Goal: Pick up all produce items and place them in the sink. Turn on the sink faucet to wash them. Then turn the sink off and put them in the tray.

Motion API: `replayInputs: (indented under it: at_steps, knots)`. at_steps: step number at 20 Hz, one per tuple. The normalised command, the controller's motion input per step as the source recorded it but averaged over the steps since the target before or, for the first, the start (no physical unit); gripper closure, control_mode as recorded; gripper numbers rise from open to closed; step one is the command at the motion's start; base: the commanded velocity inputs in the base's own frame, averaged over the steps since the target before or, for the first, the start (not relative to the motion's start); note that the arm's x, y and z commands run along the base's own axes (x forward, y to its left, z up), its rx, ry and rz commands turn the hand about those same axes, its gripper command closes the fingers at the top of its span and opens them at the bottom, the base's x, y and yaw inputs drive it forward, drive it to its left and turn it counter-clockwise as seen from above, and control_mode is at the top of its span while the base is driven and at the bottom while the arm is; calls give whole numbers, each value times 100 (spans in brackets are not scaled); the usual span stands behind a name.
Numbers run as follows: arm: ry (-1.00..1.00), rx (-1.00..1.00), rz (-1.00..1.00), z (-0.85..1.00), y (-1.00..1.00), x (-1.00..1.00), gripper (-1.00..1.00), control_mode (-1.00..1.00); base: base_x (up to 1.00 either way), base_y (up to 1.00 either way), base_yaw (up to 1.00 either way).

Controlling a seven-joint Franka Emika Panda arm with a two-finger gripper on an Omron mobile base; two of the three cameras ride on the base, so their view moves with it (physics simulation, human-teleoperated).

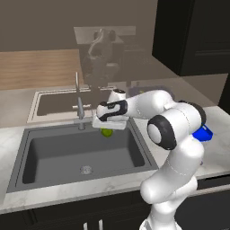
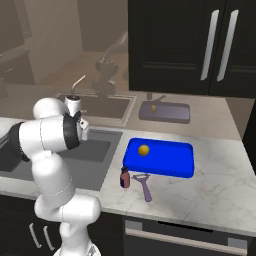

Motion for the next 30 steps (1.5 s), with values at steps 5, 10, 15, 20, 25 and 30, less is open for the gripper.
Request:
replayInputs:
  at_steps: [5, 10, 15, 20, 25, 30]
  knots:
    - [0, -4, -5, 48, -46, 0, 100, -100, 0, 0, 0]
    - [0, -10, -7, 9, -64, 0, 100, -100, 0, 0, 0]
    - [0, -13, -8, 0, -70, 0, 100, -100, 0, 0, 0]
    - [0, -13, -8, 2, -67, 0, 100, -100, 0, 0, 0]
    - [0, -12, -9, 2, -62, 0, 100, -100, 0, 0, 0]
    - [0, -9, -7, 0, -62, 0, 100, -100, 0, 0, 0]
